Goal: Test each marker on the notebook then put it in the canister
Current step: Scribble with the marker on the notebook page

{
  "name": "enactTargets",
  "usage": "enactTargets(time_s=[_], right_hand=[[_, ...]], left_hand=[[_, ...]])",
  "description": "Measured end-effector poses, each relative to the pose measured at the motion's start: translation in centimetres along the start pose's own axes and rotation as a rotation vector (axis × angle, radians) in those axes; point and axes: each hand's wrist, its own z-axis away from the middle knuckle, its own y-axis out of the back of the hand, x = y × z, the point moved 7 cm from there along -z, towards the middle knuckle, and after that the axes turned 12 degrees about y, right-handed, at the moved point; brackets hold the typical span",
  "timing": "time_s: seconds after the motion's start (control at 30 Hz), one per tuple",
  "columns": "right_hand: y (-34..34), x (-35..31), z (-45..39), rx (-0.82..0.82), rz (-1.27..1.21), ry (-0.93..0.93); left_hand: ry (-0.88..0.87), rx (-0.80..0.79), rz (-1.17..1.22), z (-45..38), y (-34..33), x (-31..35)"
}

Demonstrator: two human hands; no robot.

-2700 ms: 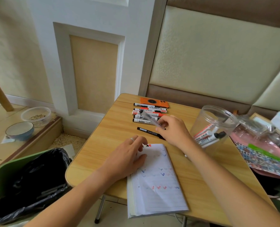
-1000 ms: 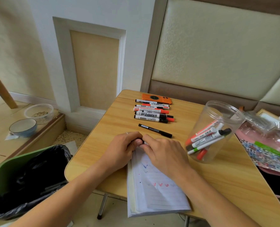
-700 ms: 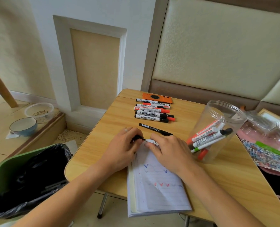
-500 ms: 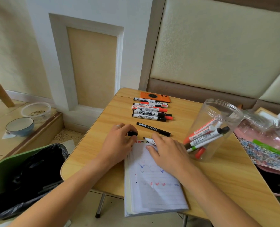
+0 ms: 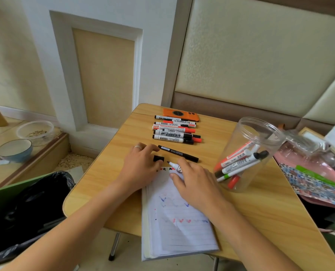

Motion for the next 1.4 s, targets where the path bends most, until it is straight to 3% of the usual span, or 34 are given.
enactTargets(time_s=[0.17,0.33,0.47,0.67,0.73,1.0,1.4], right_hand=[[0.5,1.0,-0.1,0.061,-0.188,-0.08],[1.9,1.9,0.2,0.249,-0.431,-0.093],[2.2,2.7,0.2,0.367,-0.94,-0.202],[0.4,4.0,0.1,0.366,-1.584,-0.397],[0.1,4.3,-0.1,0.349,-1.56,-0.367],[0.1,5.3,-0.5,0.377,-1.058,-0.363],[-0.8,4.9,-1.3,0.317,-0.916,-0.381]], left_hand=[[-0.103,-0.029,-0.028,2.8,-0.1,0.2],[-0.191,-0.045,-0.133,4.2,0.1,0.1],[-0.23,-0.073,-0.173,4.8,0.0,0.0],[-0.289,-0.173,-0.258,5.2,-0.6,0.3],[-0.317,-0.203,-0.275,5.3,-0.8,0.3],[-0.357,-0.291,-0.279,5.7,-1.1,0.7],[-0.395,-0.263,-0.328,6.1,-1.1,1.2]])
